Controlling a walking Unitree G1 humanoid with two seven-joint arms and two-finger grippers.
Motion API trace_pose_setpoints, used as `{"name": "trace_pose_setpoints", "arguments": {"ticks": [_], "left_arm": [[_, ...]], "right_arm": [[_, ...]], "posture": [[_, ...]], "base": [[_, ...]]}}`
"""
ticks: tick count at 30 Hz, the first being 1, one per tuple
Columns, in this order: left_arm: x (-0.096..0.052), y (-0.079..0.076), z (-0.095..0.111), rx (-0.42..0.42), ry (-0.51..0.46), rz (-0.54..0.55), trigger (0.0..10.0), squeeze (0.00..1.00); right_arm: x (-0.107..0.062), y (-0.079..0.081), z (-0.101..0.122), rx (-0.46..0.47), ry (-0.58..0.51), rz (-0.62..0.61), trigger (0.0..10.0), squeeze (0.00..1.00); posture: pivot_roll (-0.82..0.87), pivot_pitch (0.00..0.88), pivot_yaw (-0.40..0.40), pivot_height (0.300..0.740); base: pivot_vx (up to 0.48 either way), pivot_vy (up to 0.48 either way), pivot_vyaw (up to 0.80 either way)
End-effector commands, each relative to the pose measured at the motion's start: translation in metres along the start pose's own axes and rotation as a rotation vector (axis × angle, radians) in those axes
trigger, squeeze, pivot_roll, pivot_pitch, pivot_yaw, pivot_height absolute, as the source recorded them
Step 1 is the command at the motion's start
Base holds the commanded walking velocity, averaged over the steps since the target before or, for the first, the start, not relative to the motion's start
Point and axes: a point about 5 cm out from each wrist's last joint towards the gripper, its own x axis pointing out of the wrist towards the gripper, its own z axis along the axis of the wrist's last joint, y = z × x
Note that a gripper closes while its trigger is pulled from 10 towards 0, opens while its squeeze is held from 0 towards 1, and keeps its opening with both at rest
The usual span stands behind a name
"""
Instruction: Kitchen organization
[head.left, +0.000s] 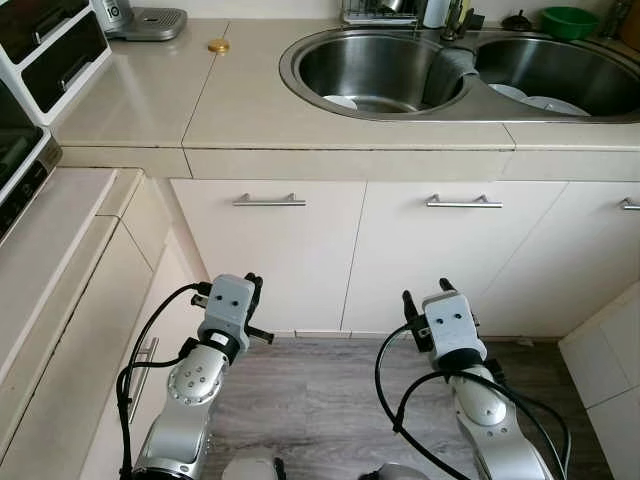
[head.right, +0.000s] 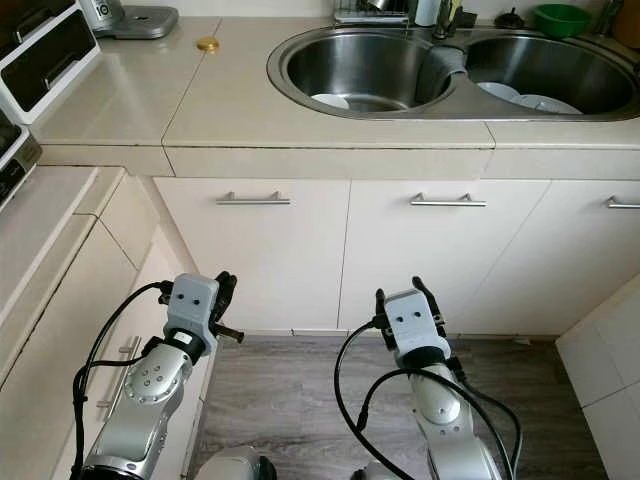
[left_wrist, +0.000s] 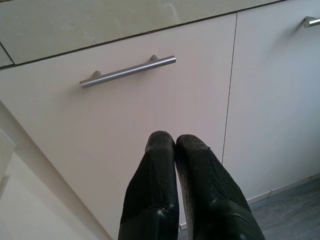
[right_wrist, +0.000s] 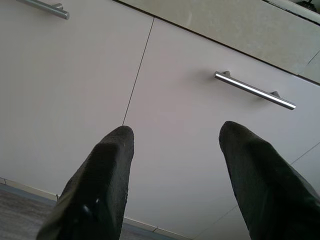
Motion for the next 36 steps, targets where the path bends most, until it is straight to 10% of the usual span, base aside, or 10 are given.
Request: {"name": "trace_pose_setpoints", "arguments": {"ticks": [1, 36], "left_arm": [[0.002, -0.003, 0.0, 0.014, 0.001, -0.02, 10.0, 0.0], [-0.017, -0.004, -0.013, 0.029, 0.049, -0.006, 10.0, 0.0]], "right_arm": [[0.001, -0.003, 0.0, -0.011, -0.006, -0.01, 10.0, 0.0], [0.011, 0.002, 0.016, -0.005, -0.07, -0.028, 10.0, 0.0]], "posture": [[0.12, 0.0, -0.016, 0.74], [0.15, 0.0, -0.016, 0.74]], "base": [[0.0, 0.0, 0.0], [0.0, 0.0, 0.0]]}}
